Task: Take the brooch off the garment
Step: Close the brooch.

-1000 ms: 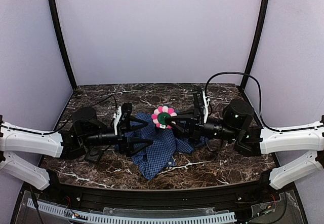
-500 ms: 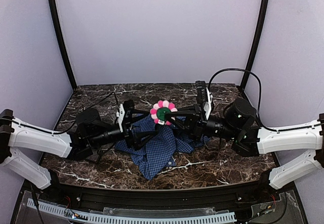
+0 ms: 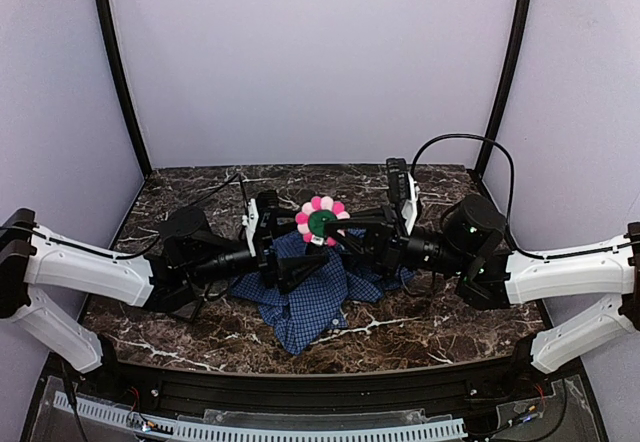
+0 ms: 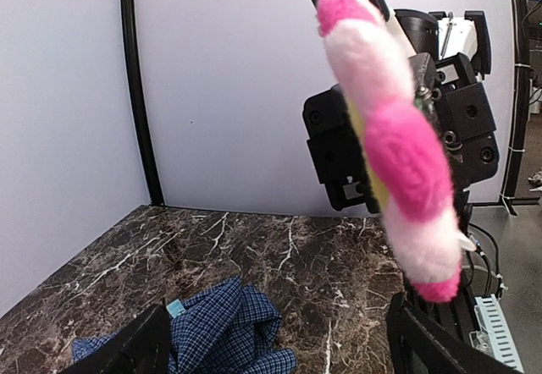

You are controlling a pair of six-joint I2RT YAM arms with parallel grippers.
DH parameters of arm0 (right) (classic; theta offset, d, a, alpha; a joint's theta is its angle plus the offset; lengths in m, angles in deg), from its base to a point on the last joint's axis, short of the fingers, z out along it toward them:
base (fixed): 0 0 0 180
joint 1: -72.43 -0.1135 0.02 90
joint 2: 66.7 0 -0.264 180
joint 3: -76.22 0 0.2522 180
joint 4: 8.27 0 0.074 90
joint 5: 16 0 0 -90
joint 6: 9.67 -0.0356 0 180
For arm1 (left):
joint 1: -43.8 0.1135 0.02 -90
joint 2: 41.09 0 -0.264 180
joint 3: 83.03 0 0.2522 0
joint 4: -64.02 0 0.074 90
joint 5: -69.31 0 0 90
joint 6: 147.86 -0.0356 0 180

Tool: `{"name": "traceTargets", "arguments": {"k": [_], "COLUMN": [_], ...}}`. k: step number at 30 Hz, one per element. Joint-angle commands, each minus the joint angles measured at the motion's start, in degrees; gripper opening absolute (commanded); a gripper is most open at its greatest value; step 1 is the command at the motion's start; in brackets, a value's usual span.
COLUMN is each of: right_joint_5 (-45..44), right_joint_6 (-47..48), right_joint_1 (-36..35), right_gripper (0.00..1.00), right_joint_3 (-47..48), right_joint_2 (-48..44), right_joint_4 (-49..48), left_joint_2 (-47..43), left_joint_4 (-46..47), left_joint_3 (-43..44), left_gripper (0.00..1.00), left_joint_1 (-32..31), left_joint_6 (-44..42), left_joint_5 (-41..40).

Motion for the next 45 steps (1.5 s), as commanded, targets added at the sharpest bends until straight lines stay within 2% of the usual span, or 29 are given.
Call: {"name": "traceTargets", "arguments": {"k": [1,22,28,36,45], "right_joint_5": [-0.3,-1.5,-1.7,-1.6,-0.9], "right_joint_6": [-0.6,-0.3,-0.5,-0.6,-0.7], "right_joint_1": [0.1,0.1,0.1,0.1,0.1], "right_gripper": [0.0,0.0,0.0,0.0,0.0], "right_joint_3": [-0.6,0.2,-0.1,-0.4,-0.9], "right_joint_2": [-0.1,2.8,2.6,2.2,2.1], "right_joint_4": [-2.4,-0.3,-0.2,-0.2,-0.1], "left_joint_2": [0.5,-4.2,-5.0,-5.8,-6.1], "left_joint_4": [0.1,1.4,1.0,1.0,1.0], "left_joint_3": [2.0,0.2,-0.3,-1.0,-1.1], "left_gripper": [0.89,0.88,0.81,0.62,0.5], "left_joint_1": [-1.2,-2.2,-2.2,-2.2,-2.2], "left_joint_6": [-1.0,0.6,1.0,1.2,1.5], "left_joint_5": [1.0,1.8,0.8,0.7,1.8]}}
